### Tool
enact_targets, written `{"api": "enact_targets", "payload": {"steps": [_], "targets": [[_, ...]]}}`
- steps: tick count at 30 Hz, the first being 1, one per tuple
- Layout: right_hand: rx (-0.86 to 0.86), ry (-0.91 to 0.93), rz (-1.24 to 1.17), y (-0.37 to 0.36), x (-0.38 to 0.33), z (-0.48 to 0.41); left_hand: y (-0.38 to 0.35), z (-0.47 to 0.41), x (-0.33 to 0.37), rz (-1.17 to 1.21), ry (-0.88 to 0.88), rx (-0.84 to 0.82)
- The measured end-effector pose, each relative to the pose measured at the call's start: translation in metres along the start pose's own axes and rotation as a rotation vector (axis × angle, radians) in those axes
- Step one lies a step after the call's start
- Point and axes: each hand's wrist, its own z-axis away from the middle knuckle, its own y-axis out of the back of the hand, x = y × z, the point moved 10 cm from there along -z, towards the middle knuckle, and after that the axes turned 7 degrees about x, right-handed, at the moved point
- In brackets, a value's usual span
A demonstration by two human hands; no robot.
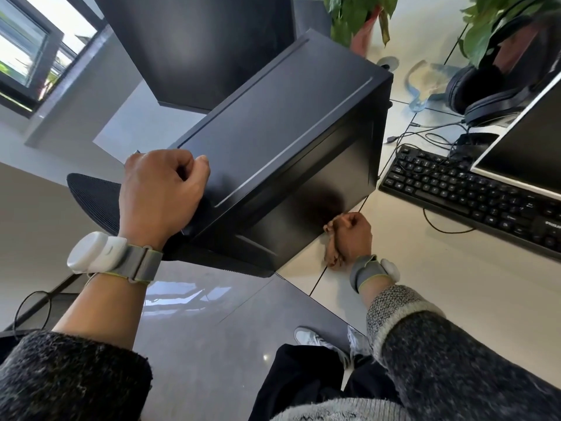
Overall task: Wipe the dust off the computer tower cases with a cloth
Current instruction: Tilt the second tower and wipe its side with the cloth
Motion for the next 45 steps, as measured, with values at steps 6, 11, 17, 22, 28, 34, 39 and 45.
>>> {"api": "enact_targets", "payload": {"steps": [6,11,17,22,28,34,39,45], "targets": [[0.068,0.122,-0.092,0.014,-0.037,0.016,0.0,0.0,-0.002,-0.004,0.002,0.007],[0.037,0.104,-0.027,0.008,-0.026,0.008,-0.001,-0.001,-0.002,-0.007,-0.005,0.001],[0.054,0.168,-0.173,0.018,-0.054,0.017,-0.001,-0.001,-0.004,0.001,-0.008,0.01],[0.083,0.227,-0.139,0.019,-0.058,0.02,-0.002,-0.002,-0.004,0.005,-0.015,0.007],[0.035,0.1,0.027,0.016,-0.028,0.001,0.002,-0.001,-0.002,-0.009,0.0,0.024],[0.082,0.23,-0.133,0.02,-0.058,0.023,0.001,-0.001,-0.002,-0.001,-0.003,0.02],[-0.039,0.107,-0.016,0.009,-0.019,0.004,0.001,0.0,-0.001,0.01,0.002,0.015],[0.0,0.198,-0.214,0.017,-0.053,0.014,0.0,-0.001,0.0,0.008,-0.005,0.012]]}}
